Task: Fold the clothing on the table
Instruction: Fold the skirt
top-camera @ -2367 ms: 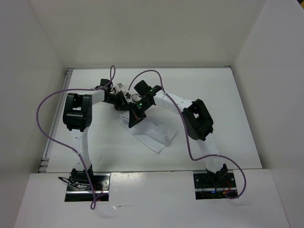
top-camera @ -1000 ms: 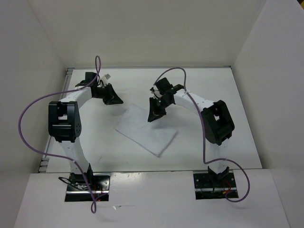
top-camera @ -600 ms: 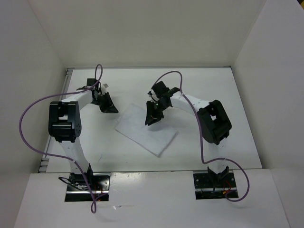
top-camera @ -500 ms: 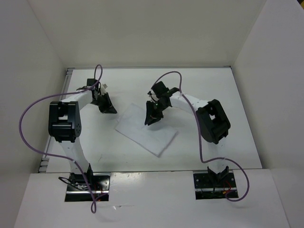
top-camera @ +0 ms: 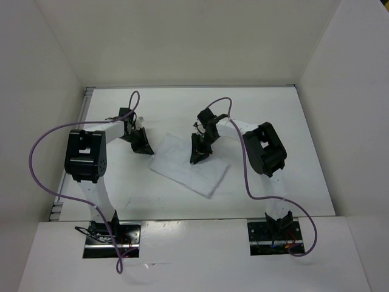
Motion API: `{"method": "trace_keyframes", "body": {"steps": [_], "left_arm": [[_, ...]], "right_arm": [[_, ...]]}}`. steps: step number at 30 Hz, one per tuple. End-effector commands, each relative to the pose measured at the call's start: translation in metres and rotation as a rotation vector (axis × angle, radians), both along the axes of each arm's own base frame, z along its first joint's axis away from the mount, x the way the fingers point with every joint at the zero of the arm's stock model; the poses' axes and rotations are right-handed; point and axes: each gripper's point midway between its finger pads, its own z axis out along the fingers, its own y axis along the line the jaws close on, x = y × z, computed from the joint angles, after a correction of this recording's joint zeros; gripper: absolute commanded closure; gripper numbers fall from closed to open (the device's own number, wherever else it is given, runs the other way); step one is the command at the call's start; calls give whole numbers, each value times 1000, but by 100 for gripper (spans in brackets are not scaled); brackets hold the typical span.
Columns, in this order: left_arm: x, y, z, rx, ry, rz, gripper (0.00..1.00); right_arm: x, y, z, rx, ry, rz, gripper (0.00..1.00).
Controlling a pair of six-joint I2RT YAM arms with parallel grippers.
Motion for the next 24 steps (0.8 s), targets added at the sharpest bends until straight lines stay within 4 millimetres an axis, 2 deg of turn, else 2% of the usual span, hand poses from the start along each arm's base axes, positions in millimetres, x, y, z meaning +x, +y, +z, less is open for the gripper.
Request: {"method": "trace_keyframes", "body": {"steps": [1, 3, 4, 6, 7, 8, 9, 10, 12, 13, 14, 15, 16, 18, 21, 24], "left_arm": [[-24, -13, -8, -23, 50, -46, 91], [-29, -14, -10, -14, 52, -53, 91], [-29, -15, -11, -14, 52, -53, 91], [-37, -23, -16, -14, 78, -70, 91], [-39, -27, -19, -15, 91, -72, 91], [-45, -33, -21, -15, 106, -85, 91], [-48, -37, -24, -14, 106, -97, 91], [-50, -40, -24, -14, 106, -106, 91], [-55, -46, -26, -14, 120, -117, 91], [-55, -46, -26, -14, 120, -117, 91], [-56, -44, -24, -3, 120, -114, 91], [-55, -44, -22, -3, 119, -114, 91], [-51, -44, -15, 3, 94, -112, 91], [-46, -43, -3, 9, 71, -109, 91], [-30, -40, 29, 34, -21, -87, 91], [-20, -40, 45, 35, -72, -74, 85]], "right_arm": [[22, -33, -19, -70, 8, -51, 71], [43, -43, -17, -70, -18, -74, 71], [46, -48, -22, -84, 8, -85, 71], [70, -55, -17, -94, -43, -87, 71], [71, -56, -16, -111, -33, -79, 71], [90, -56, -14, -102, -64, -75, 71], [95, -54, -12, -100, -72, -67, 71], [108, -54, 0, -92, -92, -78, 71], [114, -48, 9, -59, -111, -61, 71], [118, -44, 22, -30, -144, -60, 71], [117, -35, 43, 2, -191, -44, 71], [118, -34, 51, 11, -213, -45, 71], [111, -26, 57, 25, -214, -25, 71], [103, -21, 63, 27, -216, -10, 70], [79, -10, 61, 24, -204, 41, 70], [57, 7, 57, 55, -183, 83, 70]]}}
